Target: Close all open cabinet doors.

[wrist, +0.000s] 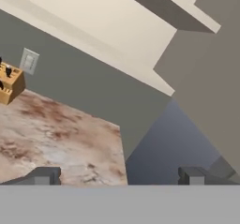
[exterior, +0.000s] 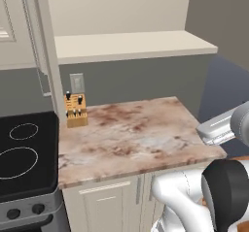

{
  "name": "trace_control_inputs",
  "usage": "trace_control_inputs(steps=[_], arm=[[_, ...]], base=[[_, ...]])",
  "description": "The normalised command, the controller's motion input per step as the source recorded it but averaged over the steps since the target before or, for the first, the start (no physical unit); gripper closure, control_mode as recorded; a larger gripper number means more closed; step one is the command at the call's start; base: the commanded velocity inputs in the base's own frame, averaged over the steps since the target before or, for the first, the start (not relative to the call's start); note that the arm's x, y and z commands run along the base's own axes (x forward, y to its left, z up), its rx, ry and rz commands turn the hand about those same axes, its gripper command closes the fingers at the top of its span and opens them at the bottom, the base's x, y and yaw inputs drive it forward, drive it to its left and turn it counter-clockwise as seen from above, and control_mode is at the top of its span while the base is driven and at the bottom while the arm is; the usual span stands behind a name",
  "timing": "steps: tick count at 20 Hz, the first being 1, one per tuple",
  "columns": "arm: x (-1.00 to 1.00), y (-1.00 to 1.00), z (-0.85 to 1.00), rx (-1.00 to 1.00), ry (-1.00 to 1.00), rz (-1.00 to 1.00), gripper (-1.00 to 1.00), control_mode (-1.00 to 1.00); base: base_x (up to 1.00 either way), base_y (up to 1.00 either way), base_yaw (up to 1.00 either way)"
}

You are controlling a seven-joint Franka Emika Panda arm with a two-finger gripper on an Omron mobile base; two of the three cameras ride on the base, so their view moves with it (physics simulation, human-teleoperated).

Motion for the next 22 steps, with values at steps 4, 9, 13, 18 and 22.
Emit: trace_control_inputs(steps=[4,9,13,18,22], arm=[[0.0,0.0,0.0,0.0,0.0,0.0,-1.0,1.0],[0.0,0.0,0.0,0.0,0.0,0.0,-1.0,1.0],[0.0,0.0,0.0,0.0,0.0,0.0,-1.0,1.0],[0.0,0.0,0.0,0.0,0.0,0.0,-1.0,1.0],[-0.1,-0.01,-0.08,0.0,0.0,0.0,-1.0,-1.0]], base=[[0.47,-0.11,0.0],[0.37,-0.15,0.0],[0.38,-0.16,0.0],[0.19,-0.05,0.0],[0.0,0.0,0.0]])
